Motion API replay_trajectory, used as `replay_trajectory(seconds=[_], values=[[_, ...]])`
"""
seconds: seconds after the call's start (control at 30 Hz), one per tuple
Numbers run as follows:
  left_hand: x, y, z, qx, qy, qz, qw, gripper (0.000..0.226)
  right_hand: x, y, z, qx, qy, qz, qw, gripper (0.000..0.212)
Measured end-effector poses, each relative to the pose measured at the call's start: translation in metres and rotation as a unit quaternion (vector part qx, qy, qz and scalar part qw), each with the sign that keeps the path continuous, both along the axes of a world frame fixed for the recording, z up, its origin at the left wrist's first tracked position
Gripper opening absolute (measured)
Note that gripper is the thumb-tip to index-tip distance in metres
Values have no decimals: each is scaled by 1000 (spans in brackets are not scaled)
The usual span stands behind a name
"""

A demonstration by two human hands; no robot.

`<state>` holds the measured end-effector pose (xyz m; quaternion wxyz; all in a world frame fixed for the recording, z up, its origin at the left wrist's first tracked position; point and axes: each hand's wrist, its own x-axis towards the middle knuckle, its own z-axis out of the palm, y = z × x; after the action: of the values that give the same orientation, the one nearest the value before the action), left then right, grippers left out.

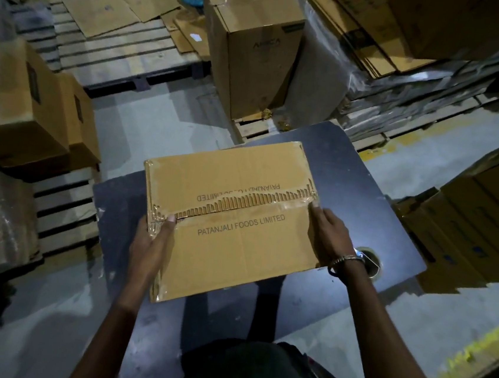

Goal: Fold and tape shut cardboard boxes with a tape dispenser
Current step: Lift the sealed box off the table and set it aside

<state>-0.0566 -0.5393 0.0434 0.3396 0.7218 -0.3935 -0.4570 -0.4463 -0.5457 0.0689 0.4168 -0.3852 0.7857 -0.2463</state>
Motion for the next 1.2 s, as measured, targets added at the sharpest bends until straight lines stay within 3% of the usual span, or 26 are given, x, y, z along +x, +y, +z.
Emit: replay_trajectory(seconds=[0.2,0.43,0.5,0.67,0.9,1.03,1.13,1.2], values=[[-12,-8,20,-14,33,29,999,62,-3,-10,18,-33,22,5,999,67],[-82,-67,86,-87,78,-10,993,57,-70,-31,76,-130,41,-28,990,41],[-116,-85,105,-94,109,-48,988,54,-106,-29,89,-132,48,-60,988,48],[-227,-109,142,-116,163,-169,965,71,-207,13,123,-165,24,-159,973,45],[-418,-124,160,-127,211,-261,933,48,-359,75,153,-204,60,-265,941,48],[-533,-128,197,-151,248,-354,889,42,-457,117,193,-229,72,-319,917,45],[-608,-126,229,-151,292,-448,831,51,-519,142,229,-242,92,-359,897,32],[-657,-132,249,-147,319,-455,818,59,-552,154,242,-252,96,-382,884,25]])
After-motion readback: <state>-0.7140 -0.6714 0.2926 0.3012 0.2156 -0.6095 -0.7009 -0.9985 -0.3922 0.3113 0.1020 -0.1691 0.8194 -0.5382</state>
